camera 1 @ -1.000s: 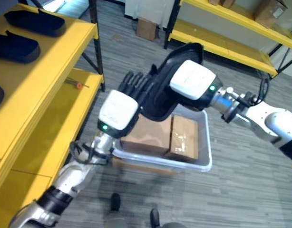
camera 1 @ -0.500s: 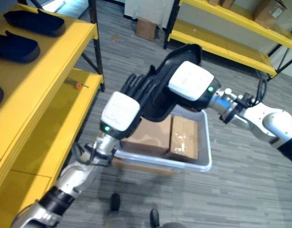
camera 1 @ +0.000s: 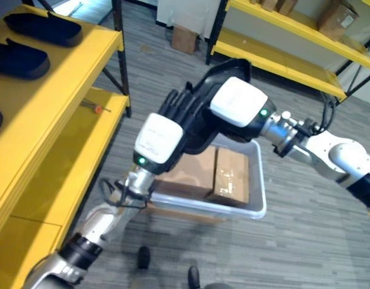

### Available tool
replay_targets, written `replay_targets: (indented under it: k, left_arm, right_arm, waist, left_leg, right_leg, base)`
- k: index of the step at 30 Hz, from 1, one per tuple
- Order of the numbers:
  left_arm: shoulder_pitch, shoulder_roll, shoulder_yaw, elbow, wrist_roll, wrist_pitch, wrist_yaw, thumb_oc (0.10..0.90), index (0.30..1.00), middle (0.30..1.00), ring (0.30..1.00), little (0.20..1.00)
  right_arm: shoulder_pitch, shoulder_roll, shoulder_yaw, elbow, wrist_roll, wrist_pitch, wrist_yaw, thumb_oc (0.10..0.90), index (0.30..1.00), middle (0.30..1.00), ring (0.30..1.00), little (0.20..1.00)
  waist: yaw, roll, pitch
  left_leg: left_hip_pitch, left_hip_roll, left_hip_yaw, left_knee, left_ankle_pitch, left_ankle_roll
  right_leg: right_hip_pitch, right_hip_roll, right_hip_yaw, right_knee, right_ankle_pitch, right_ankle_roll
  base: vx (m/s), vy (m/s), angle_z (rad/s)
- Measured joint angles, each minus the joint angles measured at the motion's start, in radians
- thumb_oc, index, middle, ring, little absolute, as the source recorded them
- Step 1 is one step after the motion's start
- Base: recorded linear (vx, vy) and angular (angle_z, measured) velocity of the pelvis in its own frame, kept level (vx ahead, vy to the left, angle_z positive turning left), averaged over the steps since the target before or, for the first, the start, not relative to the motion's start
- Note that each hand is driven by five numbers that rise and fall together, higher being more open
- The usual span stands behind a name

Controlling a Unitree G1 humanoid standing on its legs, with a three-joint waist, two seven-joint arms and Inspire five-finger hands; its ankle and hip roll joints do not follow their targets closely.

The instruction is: Move parts from the plastic box to the shelf.

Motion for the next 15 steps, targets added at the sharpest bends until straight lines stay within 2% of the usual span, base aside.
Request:
replay_targets:
  k: [11,12,13,15]
  left_arm:
    - [0.0,-0.034,-0.011,0.003,-0.038,0.016,0.001,0.9,1.0,1.0,1.0,1.0]
    - [0.0,-0.041,-0.011,0.003,-0.038,0.018,0.001,0.602,0.583,0.583,0.583,0.583]
    - [0.0,-0.045,-0.011,0.003,-0.039,0.02,0.001,0.4,0.3,0.3,0.3,0.3]
    - [0.0,-0.048,-0.01,0.003,-0.039,0.024,0.003,0.4,0.3,0.3,0.3,0.3]
  right_arm:
    - [0.0,0.014,0.0,0.002,0.017,0.015,-0.006,0.4,0.3,0.3,0.3,0.3]
    - [0.0,0.015,-0.001,0.002,0.018,0.016,-0.006,0.4,0.3,0.3,0.3,0.3]
    - [0.0,0.015,-0.001,0.002,0.018,0.017,-0.006,0.4,0.3,0.3,0.3,0.3]
    - [0.0,0.015,-0.001,0.002,0.018,0.018,-0.006,0.4,0.3,0.3,0.3,0.3]
  waist:
    - [0.001,-0.003,-0.002]
    - [0.001,-0.003,-0.002]
    - [0.002,-0.003,-0.002]
    - [0.002,-0.003,-0.002]
  left_leg:
    - [0.0,0.0,0.0,0.0,0.0,0.0]
    - [0.0,0.0,0.0,0.0,0.001,0.0]
    - [0.0,0.0,0.0,0.0,0.001,0.0]
    - [0.0,0.0,0.0,0.0,0.0,0.0]
  right_leg:
    - [0.0,0.0,0.001,0.0,0.0,0.0]
    - [0.0,0.0,0.001,0.0,0.0,0.0]
    - [0.0,0.0,0.001,0.0,0.0,0.0]
    - [0.0,0.0,0.001,0.0,0.0,0.0]
  base:
    - [0.0,0.0,0.0]
    - [0.0,0.0,0.0]
    - [0.0,0.0,0.0]
    - [0.0,0.0,0.0]
